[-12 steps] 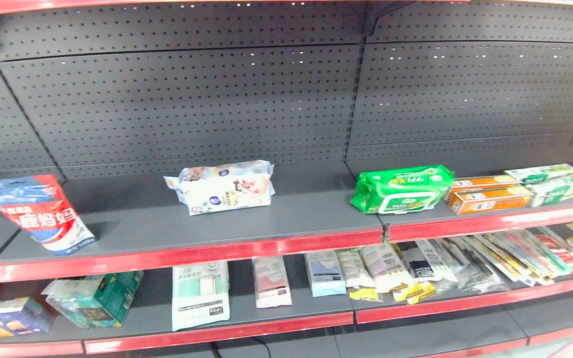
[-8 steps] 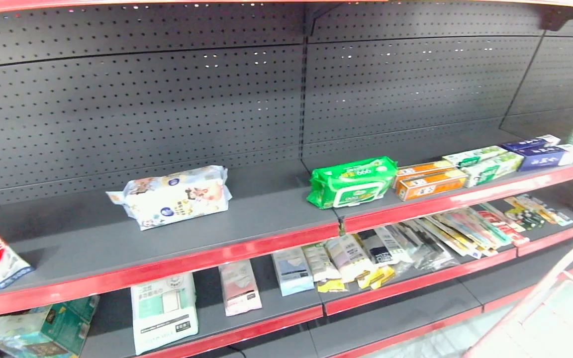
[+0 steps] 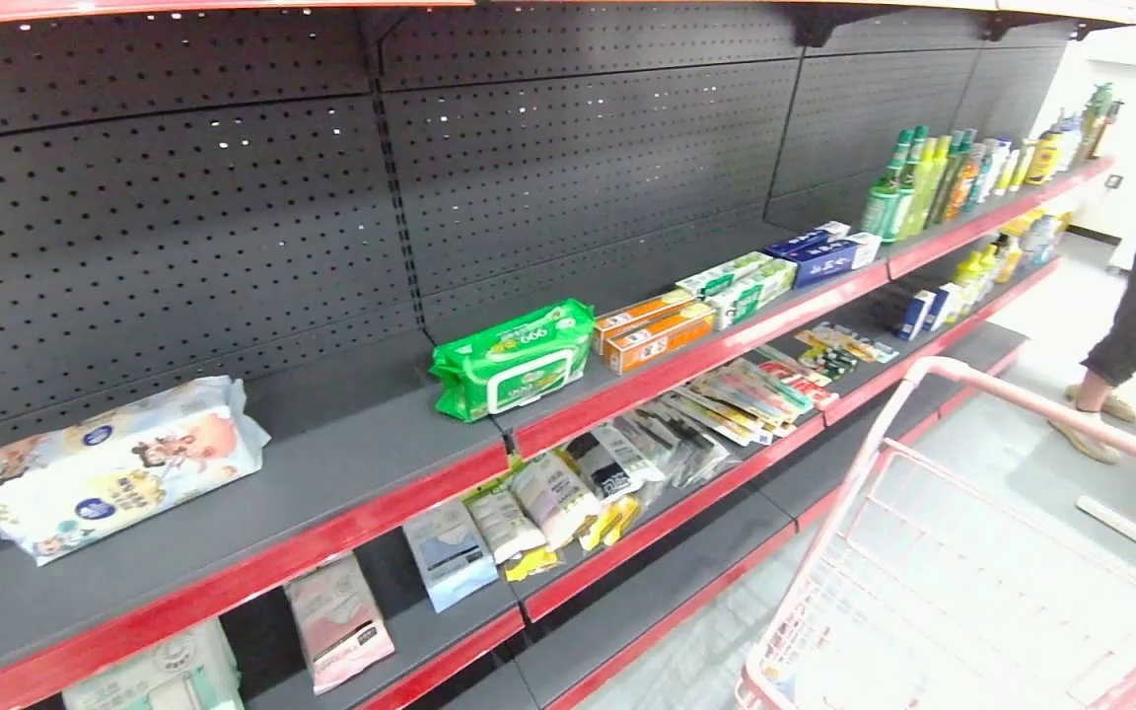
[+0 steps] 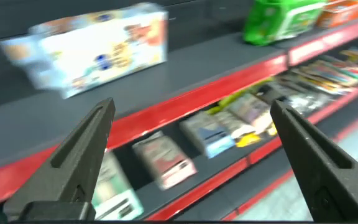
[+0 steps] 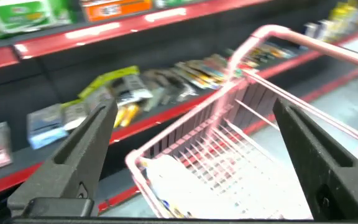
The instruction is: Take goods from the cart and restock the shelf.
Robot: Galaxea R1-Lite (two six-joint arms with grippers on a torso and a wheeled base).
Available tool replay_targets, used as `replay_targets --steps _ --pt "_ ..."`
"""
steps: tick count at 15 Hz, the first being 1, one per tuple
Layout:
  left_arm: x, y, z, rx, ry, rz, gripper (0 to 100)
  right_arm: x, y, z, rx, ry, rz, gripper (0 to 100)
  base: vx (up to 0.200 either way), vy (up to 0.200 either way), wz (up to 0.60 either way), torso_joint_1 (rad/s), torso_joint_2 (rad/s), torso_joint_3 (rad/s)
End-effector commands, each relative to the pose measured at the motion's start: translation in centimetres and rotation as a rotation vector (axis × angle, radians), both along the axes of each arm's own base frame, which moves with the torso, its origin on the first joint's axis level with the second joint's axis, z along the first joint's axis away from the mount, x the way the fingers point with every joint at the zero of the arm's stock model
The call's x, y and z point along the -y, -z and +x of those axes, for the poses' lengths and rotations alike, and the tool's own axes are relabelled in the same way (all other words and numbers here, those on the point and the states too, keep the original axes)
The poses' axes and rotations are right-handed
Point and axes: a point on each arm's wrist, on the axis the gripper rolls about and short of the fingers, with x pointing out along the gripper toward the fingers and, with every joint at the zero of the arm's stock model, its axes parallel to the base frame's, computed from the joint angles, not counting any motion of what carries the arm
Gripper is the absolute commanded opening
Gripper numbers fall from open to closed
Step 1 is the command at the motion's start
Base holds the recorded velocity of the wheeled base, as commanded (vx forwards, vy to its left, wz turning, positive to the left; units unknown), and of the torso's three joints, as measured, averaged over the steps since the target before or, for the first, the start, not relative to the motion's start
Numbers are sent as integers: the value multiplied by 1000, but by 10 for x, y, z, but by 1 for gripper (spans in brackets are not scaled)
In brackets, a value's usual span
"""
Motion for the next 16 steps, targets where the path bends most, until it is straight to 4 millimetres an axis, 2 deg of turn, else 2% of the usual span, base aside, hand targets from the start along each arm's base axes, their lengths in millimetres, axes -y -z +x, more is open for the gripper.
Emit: replay_targets --steps 1,2,16 --pt "0 0 0 -1 -1 0 100 0 0 0 0 -1 0 100 0 0 -600 2 -2 2" --pt "0 0 0 -1 -1 0 100 0 0 0 0 -1 0 100 0 0 -600 2 2 2" --pt "0 0 0 -1 -1 0 100 0 0 0 0 -7 0 100 0 0 0 0 0 0"
